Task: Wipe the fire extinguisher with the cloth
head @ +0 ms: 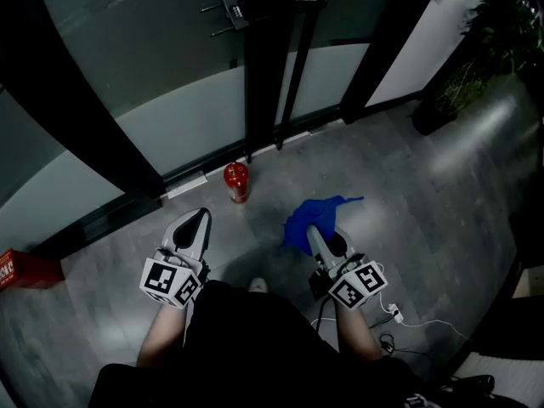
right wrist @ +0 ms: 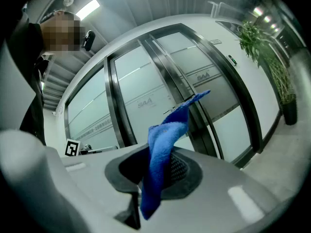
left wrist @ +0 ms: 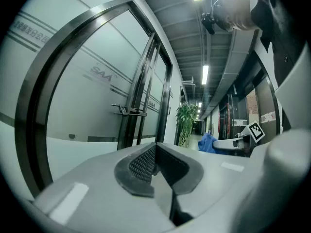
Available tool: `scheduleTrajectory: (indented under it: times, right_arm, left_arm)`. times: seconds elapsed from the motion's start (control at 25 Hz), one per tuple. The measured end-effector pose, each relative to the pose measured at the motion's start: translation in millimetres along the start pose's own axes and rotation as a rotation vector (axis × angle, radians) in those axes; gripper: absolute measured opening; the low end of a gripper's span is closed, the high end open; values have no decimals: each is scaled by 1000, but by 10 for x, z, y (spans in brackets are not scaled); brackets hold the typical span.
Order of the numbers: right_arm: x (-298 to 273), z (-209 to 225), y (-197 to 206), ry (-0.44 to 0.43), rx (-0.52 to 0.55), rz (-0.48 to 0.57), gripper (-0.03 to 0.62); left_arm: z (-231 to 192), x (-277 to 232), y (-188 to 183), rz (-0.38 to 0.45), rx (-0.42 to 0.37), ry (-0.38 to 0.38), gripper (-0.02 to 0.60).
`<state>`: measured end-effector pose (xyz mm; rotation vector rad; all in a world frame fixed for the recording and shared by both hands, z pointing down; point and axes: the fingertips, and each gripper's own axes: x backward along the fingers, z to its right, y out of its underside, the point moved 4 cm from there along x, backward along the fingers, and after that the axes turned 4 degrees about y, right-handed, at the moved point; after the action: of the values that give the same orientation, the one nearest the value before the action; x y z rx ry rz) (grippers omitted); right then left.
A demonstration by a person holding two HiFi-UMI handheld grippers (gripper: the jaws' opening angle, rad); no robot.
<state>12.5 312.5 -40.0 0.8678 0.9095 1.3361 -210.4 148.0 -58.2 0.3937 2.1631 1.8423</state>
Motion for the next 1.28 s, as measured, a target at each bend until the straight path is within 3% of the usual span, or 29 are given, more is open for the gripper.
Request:
scheduleTrajectory:
  times: [0.24, 0.6, 1.0, 1.28]
  right_arm:
    - [16, 190, -13, -5, -30, -8, 63]
    - [-405, 288, 85, -32, -35, -59, 63]
    - [-1268, 546, -223, -13, 4, -54, 63]
    - [-1991, 476, -379, -71, 75, -124, 63]
  left_arm:
    - [151, -90, 42, -1, -23, 7, 6]
    - [-179, -248, 172, -16, 7, -14, 6]
    - [-843, -831, 38, 24, 20, 1, 6]
    - [-1401, -1053, -77, 68, 46, 3, 6]
